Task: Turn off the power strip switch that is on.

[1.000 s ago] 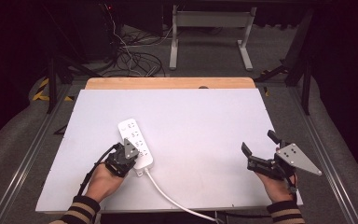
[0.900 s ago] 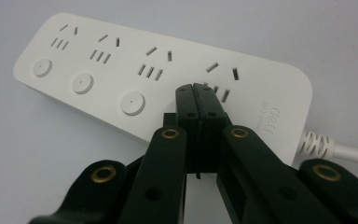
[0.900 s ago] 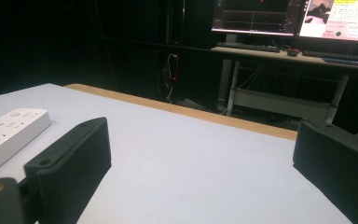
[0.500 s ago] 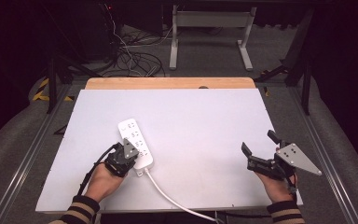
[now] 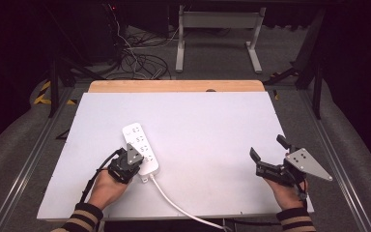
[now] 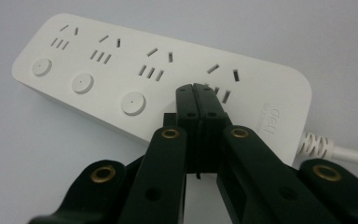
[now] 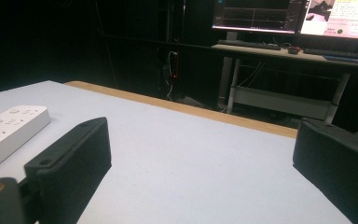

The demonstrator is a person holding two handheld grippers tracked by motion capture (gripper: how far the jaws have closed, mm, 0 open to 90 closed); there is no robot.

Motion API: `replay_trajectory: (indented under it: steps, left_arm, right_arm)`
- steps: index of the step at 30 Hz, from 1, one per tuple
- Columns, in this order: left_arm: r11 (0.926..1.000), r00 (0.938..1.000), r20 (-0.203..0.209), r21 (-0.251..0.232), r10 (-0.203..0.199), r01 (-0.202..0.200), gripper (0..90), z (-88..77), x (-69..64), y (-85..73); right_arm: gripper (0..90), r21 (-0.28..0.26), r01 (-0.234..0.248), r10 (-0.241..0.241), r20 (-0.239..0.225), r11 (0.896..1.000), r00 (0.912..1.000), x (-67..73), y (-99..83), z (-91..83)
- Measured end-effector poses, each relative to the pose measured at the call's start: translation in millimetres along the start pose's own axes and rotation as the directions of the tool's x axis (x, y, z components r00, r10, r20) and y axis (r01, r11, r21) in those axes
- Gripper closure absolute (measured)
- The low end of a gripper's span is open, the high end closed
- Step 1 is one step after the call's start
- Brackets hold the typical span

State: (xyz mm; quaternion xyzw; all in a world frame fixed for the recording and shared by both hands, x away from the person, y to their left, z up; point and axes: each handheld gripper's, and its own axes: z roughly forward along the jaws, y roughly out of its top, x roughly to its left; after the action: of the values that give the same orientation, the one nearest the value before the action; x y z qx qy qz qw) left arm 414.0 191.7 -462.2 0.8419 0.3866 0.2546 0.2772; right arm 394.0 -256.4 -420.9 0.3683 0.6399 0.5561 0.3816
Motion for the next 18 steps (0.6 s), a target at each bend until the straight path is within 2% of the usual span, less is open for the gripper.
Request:
replay_trajectory:
  steps: [7,11,18]
  left_arm:
    - [0.9997,0.9994,0.025,-0.001,-0.022,0.022,90.0,-1.1,3.0,0.2]
    - [0.9999,0.9999,0.006,-0.004,-0.01,0.01,89.9,-1.3,0.5,-0.4]
    - [0.9999,0.9999,0.009,-0.013,-0.008,0.009,89.9,-2.7,1.6,0.1]
  right_arm:
    - [4.6,0.008,0.003,-0.003,0.002,1.0,1.0,1.0,-0.7,1.7]
    - [4.6,0.007,0.006,-0.006,-0.001,1.0,1.0,1.5,-0.4,2.1]
    - [4.6,0.007,0.005,-0.005,-0.001,1.0,1.0,1.4,-0.2,2.2]
